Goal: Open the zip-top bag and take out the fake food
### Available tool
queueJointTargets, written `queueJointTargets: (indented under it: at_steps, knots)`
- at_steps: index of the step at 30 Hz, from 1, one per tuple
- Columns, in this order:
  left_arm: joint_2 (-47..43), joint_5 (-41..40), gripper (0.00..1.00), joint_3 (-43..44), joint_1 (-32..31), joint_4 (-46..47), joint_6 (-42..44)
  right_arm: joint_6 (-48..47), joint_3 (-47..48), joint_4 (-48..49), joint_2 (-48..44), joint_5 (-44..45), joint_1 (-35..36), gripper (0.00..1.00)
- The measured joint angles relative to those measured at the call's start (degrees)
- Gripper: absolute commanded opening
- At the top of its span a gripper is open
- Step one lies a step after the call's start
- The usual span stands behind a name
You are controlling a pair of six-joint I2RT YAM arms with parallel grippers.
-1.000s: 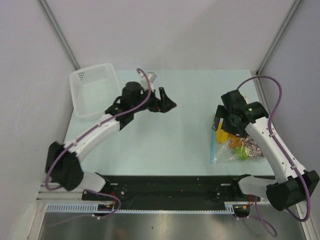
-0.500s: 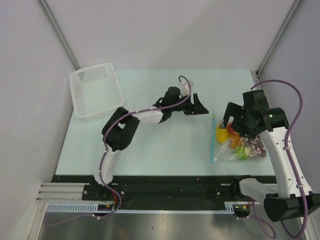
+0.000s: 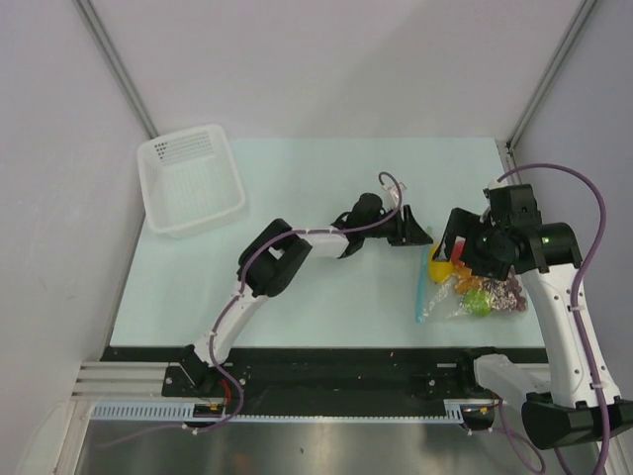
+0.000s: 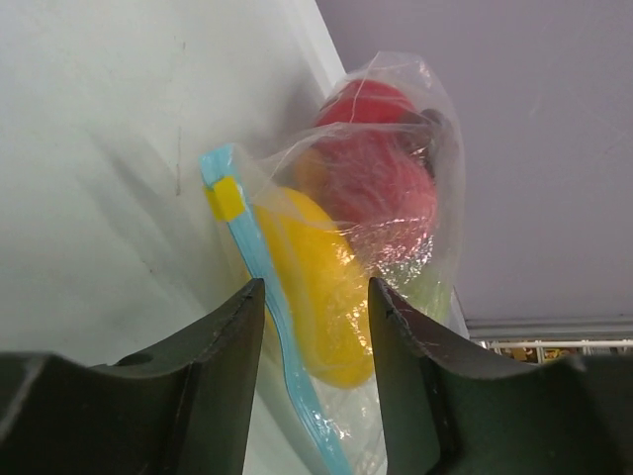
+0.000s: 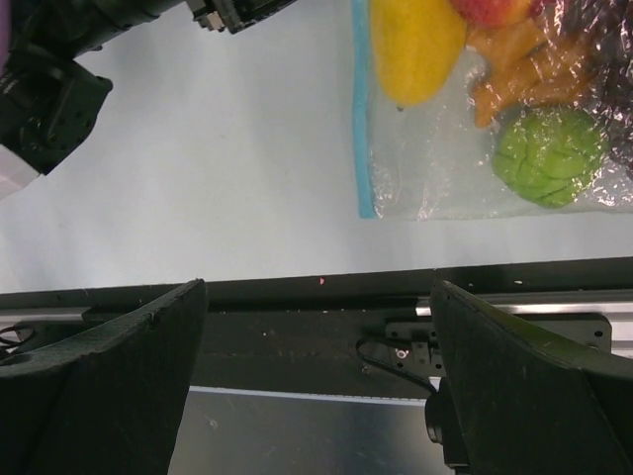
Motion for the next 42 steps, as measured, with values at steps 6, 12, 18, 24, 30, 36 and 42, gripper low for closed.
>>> queueJointTargets:
  at_steps: [6, 12, 18, 24, 30, 36, 42]
  knots:
    - [1.4, -1.0, 0.43, 0.5, -0.7, 0.0, -0.7, -0.8, 0.0, -1.6, -2.4, -0.2, 0.0, 1.00]
    - [1.4, -2.0, 0.64, 0.5, -0.7, -0.3, -0.9, -1.3, -0.1, -2.4, -4.2, -0.2, -0.3, 1.00]
    - [1.4, -2.8, 0.65, 0.5, -0.8, -0.7, -1.0, -2.1, -0.1, -2.4, -4.3, -0.2, -0.5, 1.00]
    - [2.6, -2.3, 0.45, 1.1, -0.8, 0.0, -2.6, -2.1, -0.1, -2.4, -3.9, -0.7, -0.5, 1.00]
    - [5.0, -1.1, 0.27, 2.5, -0.8, 0.4, -4.1, 0.3, -0.1, -2.4, -1.5, -0.5, -0.6, 1.00]
    - [5.0, -0.7, 0.00, 3.7, -0.7, -0.3, -3.4, 6.2, 3.8, -3.8, 6.9, 4.1, -1.5, 1.00]
    - [0.3, -2.4, 0.00, 2.3, -0.5, -5.3, 1.2, 10.1, 16.0, -3.2, 18.4, 8.9, -4.5, 1.00]
